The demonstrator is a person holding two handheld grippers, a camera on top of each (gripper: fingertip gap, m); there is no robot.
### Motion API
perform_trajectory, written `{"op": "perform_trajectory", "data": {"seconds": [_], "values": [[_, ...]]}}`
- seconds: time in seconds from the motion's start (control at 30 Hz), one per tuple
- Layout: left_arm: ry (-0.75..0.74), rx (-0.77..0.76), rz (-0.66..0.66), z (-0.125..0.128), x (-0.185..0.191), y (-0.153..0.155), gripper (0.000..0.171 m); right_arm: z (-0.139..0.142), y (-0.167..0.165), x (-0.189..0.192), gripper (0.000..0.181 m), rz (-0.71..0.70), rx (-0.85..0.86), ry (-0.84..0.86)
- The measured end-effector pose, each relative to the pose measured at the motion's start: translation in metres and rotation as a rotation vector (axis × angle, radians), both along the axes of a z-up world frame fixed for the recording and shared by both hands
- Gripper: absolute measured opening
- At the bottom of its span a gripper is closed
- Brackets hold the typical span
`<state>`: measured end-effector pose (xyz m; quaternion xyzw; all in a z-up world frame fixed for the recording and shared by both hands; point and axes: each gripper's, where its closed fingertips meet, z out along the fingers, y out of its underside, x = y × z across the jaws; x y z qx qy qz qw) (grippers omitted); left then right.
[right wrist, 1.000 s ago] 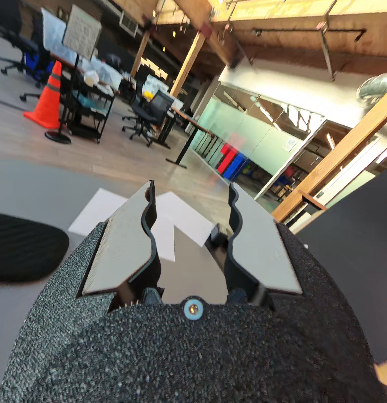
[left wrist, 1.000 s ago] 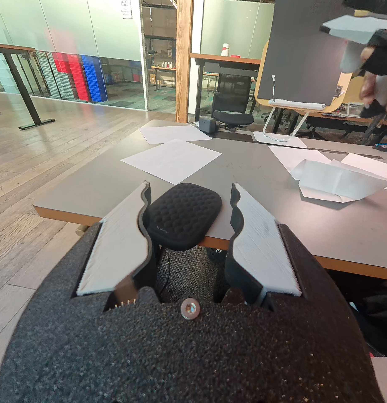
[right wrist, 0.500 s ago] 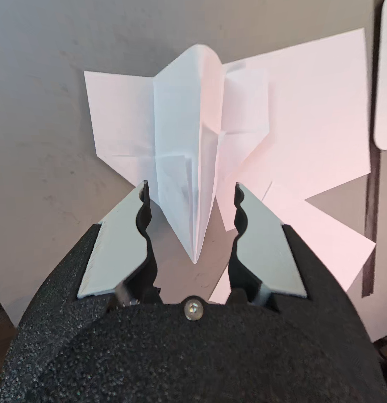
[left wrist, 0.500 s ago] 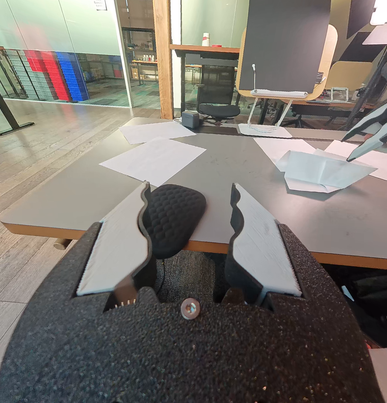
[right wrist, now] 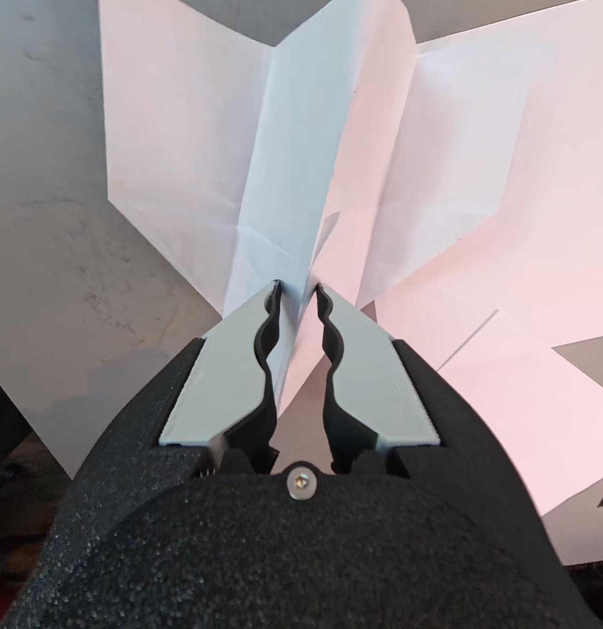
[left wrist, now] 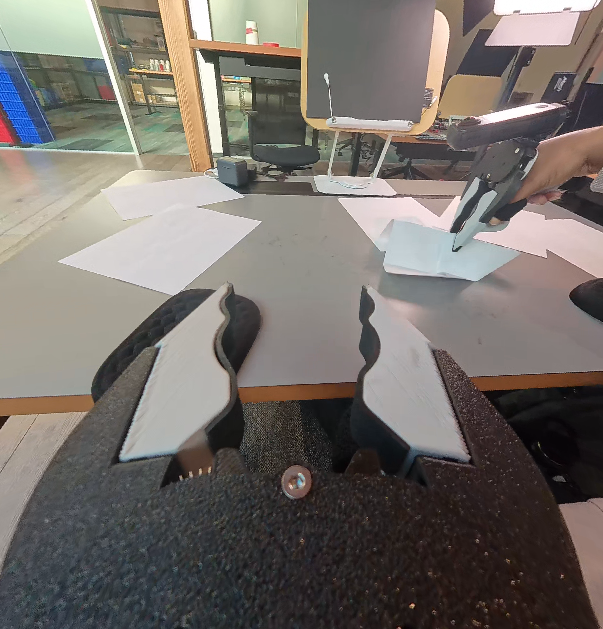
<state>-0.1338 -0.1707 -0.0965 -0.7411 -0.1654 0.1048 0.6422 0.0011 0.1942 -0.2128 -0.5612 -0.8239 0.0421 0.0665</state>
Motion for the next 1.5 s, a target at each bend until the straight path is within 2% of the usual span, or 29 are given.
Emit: {"op": "perform_trajectory", "data": {"seconds": [0.1, 0.2, 0.37, 0.43, 0.53, 0.67, 0.77, 0.83, 0.93, 0.97, 1.07, 1.13, 1.2, 1.23, 1.33, 1.5], "values": [[0.001, -0.002, -0.017, 0.0, 0.003, 0.003, 0.073, 0.005, -0.01, -0.002, 0.006, 0.011, -0.03, 0.041], [-0.001, -0.001, -0.028, 0.0, 0.004, 0.004, 0.073, 0.023, -0.027, -0.015, 0.0, 0.033, -0.069, 0.175], [-0.02, 0.011, -0.059, 0.001, 0.012, 0.007, 0.073, 0.074, -0.063, -0.043, 0.0, 0.071, -0.1, 0.49], [-0.027, 0.016, -0.073, 0.001, 0.016, 0.007, 0.073, 0.106, -0.08, -0.058, 0.0, 0.068, -0.125, 0.696], [-0.044, 0.025, -0.107, 0.001, 0.025, 0.01, 0.073, 0.166, -0.119, -0.07, 0.0, 0.058, -0.279, 1.087], [-0.068, 0.097, -0.206, 0.012, 0.043, 0.016, 0.072, 0.227, -0.193, -0.049, 0.0, 0.072, -0.606, 1.56], [-0.037, 0.145, -0.286, 0.024, 0.057, 0.018, 0.066, 0.242, -0.257, -0.024, 0.0, 0.135, -0.844, 1.803], [-0.031, 0.185, -0.387, 0.033, 0.074, 0.017, 0.057, 0.243, -0.29, -0.015, 0.0, 0.169, -0.962, 1.912], [-0.093, 0.311, -0.567, 0.054, 0.099, 0.007, 0.048, 0.259, -0.327, -0.006, 0.0, 0.224, -1.227, 1.948], [-0.105, 0.365, -0.607, 0.062, 0.104, 0.002, 0.046, 0.265, -0.334, -0.005, 0.0, 0.23, -1.267, 1.957], [-0.148, 0.514, -0.73, 0.09, 0.116, -0.017, 0.032, 0.264, -0.358, -0.005, 0.0, 0.32, -1.263, 1.916], [-0.16, 0.538, -0.774, 0.098, 0.12, -0.024, 0.022, 0.261, -0.368, -0.002, 0.0, 0.349, -1.316, 1.882], [-0.132, 0.545, -0.788, 0.102, 0.121, -0.029, 0.006, 0.257, -0.374, 0.0, 0.0, 0.37, -1.289, 1.873], [-0.117, 0.535, -0.801, 0.102, 0.122, -0.031, 0.0, 0.255, -0.374, -0.001, 0.0, 0.37, -1.25, 1.871], [-0.038, 0.413, -0.85, 0.097, 0.122, -0.036, 0.0, 0.244, -0.375, -0.001, 0.002, 0.437, -1.117, 1.795], [0.164, 0.134, -0.957, 0.089, 0.116, -0.046, 0.0, 0.223, -0.383, -0.003, 0.008, 0.539, -0.91, 1.53]]}}
